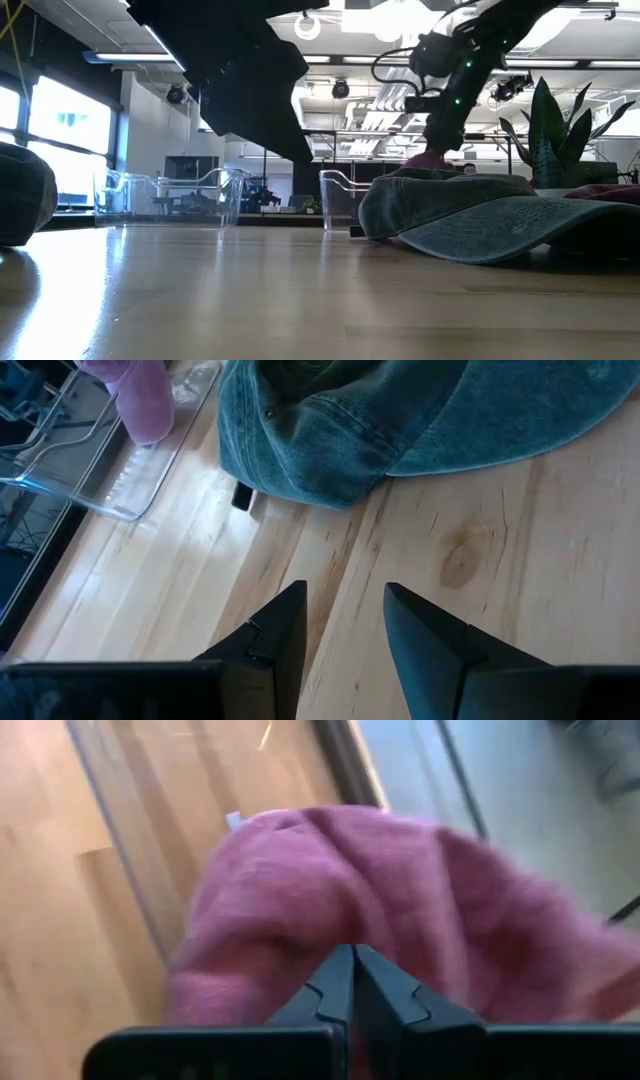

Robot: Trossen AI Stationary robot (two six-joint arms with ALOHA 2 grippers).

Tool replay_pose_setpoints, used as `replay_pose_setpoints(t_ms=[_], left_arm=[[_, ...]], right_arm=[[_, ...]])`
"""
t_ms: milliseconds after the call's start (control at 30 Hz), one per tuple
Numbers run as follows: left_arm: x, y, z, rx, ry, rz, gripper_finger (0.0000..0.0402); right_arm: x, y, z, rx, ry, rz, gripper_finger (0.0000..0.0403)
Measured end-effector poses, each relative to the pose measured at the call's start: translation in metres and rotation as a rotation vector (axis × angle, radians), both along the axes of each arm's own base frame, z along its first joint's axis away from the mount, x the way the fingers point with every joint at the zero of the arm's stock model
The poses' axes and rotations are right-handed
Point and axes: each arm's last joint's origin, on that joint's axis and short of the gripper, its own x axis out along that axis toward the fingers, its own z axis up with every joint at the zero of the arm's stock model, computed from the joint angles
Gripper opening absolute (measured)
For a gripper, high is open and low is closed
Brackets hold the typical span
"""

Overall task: Pick & Place hat
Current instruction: Put the left red cap into the right transparent bin, then put the right black cap into the left transparent bin

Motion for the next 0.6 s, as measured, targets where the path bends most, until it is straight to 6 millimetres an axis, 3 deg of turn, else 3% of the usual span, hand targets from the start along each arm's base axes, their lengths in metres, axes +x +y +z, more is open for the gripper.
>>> replay_pose_setpoints(t_ms=[233, 467, 600], left_arm=[[0.000, 0.000, 0.000, -0.002, 0.001, -0.001, 0.0129], [0.000, 0.000, 0.000, -0.003, 0.002, -0.001, 0.0129], [0.000, 0.000, 0.000, -0.003, 0.002, -0.001, 0.0129]], right_arm=[[0.000, -0.001, 0.001, -0.064, 0.069, 0.074, 0.0017], [-0.007, -0.002, 0.012, -0.231, 0.153, -0.123, 0.0062], [-0.011, 0.010, 0.029, -0.278, 0.091, -0.160, 0.0089]])
